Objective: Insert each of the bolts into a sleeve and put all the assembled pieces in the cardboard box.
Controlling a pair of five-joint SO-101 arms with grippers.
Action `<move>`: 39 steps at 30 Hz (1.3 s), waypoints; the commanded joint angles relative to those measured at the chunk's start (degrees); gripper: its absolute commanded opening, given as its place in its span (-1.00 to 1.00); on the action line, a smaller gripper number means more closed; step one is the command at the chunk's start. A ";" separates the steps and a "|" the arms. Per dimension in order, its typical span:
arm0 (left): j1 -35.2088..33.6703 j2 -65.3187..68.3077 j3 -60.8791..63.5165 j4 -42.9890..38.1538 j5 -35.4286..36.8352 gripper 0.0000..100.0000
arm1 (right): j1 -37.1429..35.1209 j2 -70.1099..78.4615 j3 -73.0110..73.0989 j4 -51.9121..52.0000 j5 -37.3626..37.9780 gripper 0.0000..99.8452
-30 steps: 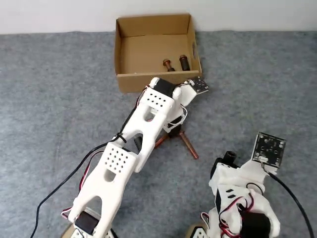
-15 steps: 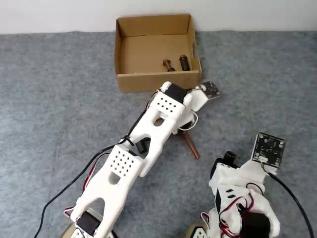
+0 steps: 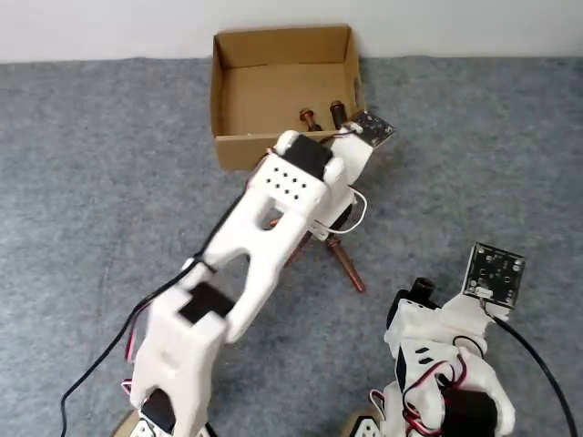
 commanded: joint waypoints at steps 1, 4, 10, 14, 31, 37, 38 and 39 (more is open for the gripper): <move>0.88 -15.91 8.22 -3.16 0.53 -0.99 | 0.31 -0.22 -0.44 -1.01 -0.26 -0.98; 0.62 -25.32 18.86 -10.20 1.58 -0.99 | 0.31 -0.22 -0.44 -1.01 -0.18 -0.98; 0.62 -44.48 45.41 -27.60 4.48 -0.99 | 0.31 -0.31 -0.53 -1.01 -0.18 -0.98; 0.00 -58.11 60.18 -38.42 6.86 -0.99 | -2.42 -0.31 -0.62 -1.01 0.88 -0.98; -6.86 -108.75 92.44 -49.76 16.88 -0.99 | -22.37 -0.13 -0.62 -1.45 1.41 -0.98; -6.86 -127.91 100.26 -49.41 16.88 -0.99 | -31.78 0.22 -0.44 -6.37 8.35 -0.98; -6.86 -130.55 101.32 -49.49 16.88 -0.99 | -32.84 0.31 -0.44 -7.60 9.67 -0.98; -6.86 -131.60 101.76 -49.49 16.88 -0.99 | -33.80 0.31 -0.35 -8.48 10.81 -0.98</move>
